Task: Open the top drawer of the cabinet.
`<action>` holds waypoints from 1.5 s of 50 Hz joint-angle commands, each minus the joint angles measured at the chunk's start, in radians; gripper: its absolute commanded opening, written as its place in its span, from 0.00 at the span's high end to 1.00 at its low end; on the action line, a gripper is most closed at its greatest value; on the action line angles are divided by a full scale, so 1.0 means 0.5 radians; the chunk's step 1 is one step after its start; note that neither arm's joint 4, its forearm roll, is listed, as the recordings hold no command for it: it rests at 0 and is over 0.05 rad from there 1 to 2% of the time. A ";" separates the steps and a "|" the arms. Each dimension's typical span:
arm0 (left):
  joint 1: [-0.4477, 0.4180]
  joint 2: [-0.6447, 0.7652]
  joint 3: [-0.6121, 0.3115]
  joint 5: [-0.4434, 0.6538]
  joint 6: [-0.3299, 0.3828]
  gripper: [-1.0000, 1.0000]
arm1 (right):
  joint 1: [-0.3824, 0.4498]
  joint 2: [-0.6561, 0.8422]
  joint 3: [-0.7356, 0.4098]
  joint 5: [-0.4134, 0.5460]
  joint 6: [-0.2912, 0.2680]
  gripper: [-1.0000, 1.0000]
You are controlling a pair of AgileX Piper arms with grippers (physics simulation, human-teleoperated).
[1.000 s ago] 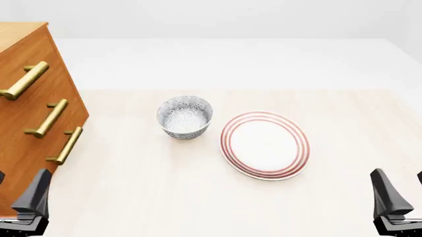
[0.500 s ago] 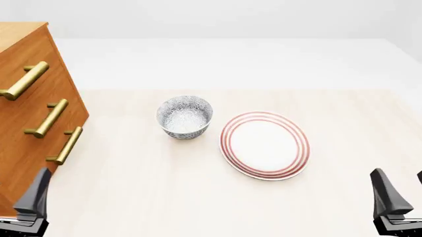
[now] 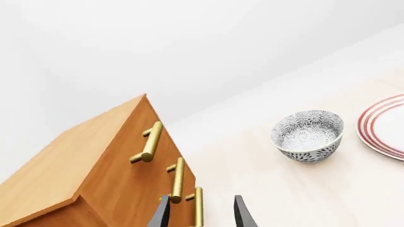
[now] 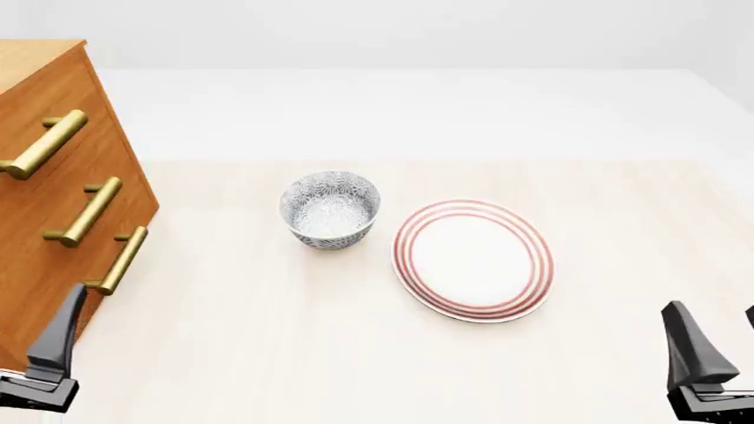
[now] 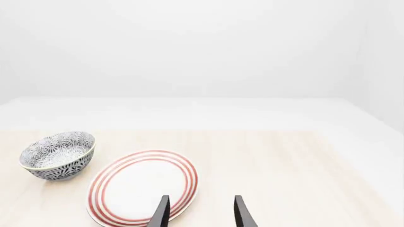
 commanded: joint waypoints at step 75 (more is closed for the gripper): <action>0.250 1.217 -0.347 -0.659 1.853 0.00 | 0.000 0.003 0.001 -0.005 0.000 0.00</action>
